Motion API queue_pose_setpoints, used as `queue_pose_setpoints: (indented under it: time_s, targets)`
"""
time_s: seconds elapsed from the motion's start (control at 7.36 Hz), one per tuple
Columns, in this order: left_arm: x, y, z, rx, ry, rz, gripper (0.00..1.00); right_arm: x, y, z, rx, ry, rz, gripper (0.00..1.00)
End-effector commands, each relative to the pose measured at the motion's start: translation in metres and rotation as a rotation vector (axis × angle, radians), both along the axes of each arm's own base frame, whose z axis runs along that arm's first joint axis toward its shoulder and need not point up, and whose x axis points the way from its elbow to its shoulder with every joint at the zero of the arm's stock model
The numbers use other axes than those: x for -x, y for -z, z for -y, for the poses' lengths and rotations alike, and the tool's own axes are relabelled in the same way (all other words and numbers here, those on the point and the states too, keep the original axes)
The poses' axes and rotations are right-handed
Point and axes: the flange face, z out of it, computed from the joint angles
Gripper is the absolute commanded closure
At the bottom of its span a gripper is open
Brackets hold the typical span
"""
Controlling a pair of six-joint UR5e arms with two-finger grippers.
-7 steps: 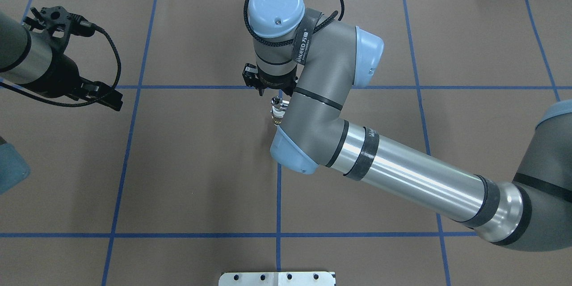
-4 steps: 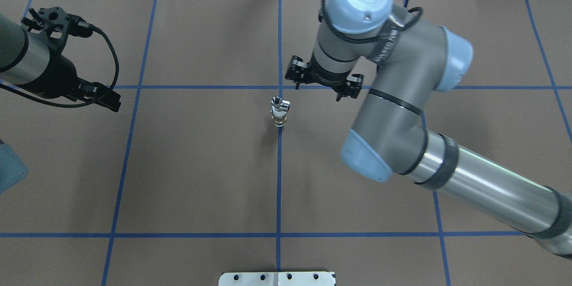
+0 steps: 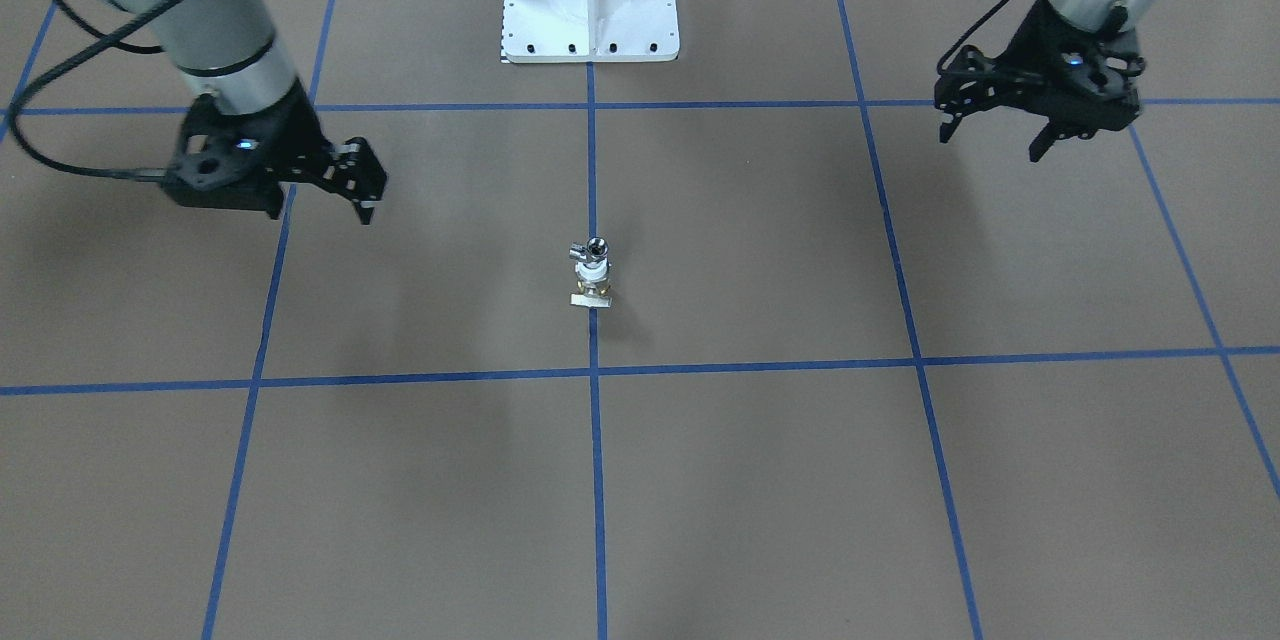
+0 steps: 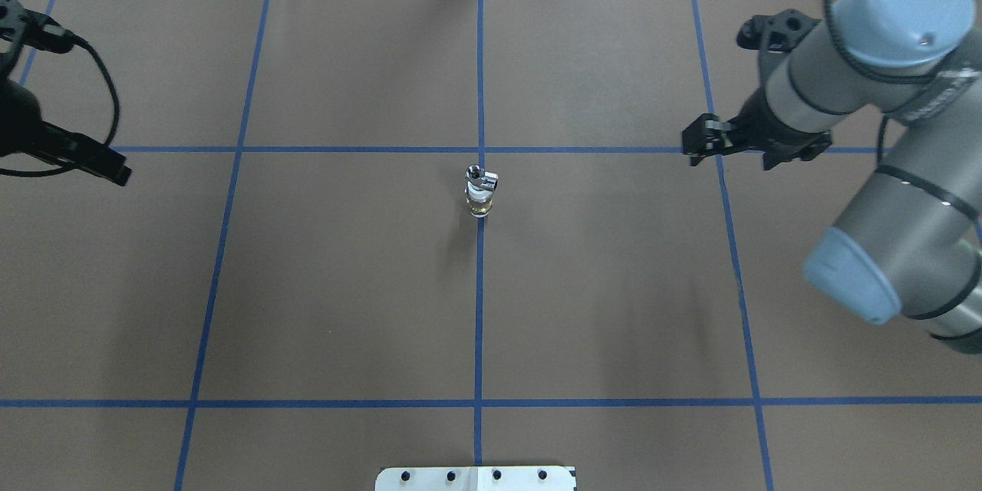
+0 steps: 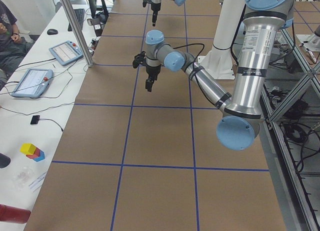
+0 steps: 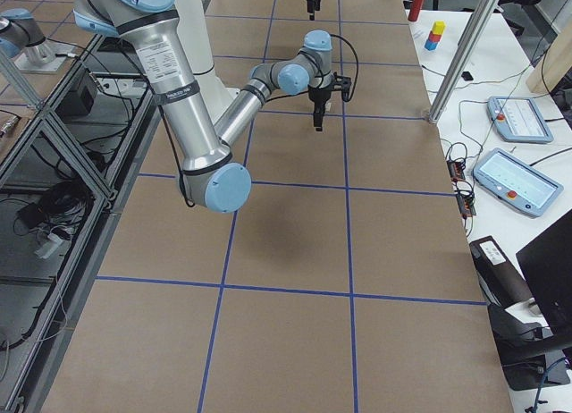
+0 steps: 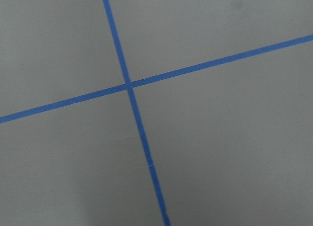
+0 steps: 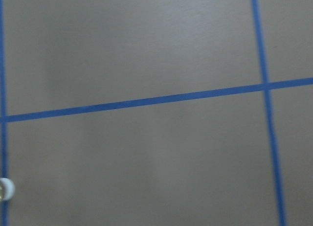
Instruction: Assemble PPR valve and pipe with both arms
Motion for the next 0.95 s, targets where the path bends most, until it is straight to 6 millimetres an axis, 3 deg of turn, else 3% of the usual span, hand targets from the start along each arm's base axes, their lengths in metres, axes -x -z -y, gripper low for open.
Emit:
queue_pose_setpoints:
  time_s: [0.0, 0.27, 0.41, 0.54, 0.68, 0.82]
  targets:
    - [0.083, -0.054, -0.005, -0.031, -0.044, -0.002, 0.01, -0.119, -0.095, 0.009, -0.051, 0.076, -0.026, 0.0]
    - [0.122, -0.094, -0.006, -0.004, -0.016, 0.025, 0.01, -0.219, -0.182, 0.025, -0.087, 0.145, -0.036, 0.0]
    - [0.146, -0.13, -0.011, 0.033, -0.006, 0.045, 0.01, -0.255, -0.208, 0.027, -0.095, 0.155, -0.023, 0.0]
    - [0.172, -0.149, -0.009, 0.031, -0.004, 0.028, 0.01, -0.28, -0.219, 0.019, -0.083, 0.135, 0.038, 0.0]
    - [0.176, -0.153, -0.011, 0.041, -0.023, -0.031, 0.01, -0.287, -0.239, 0.003, -0.047, 0.125, 0.03, 0.0]
    - [0.181, -0.165, -0.01, 0.064, -0.011, -0.035, 0.01, -0.291, -0.246, -0.003, -0.056, 0.136, 0.02, 0.0]
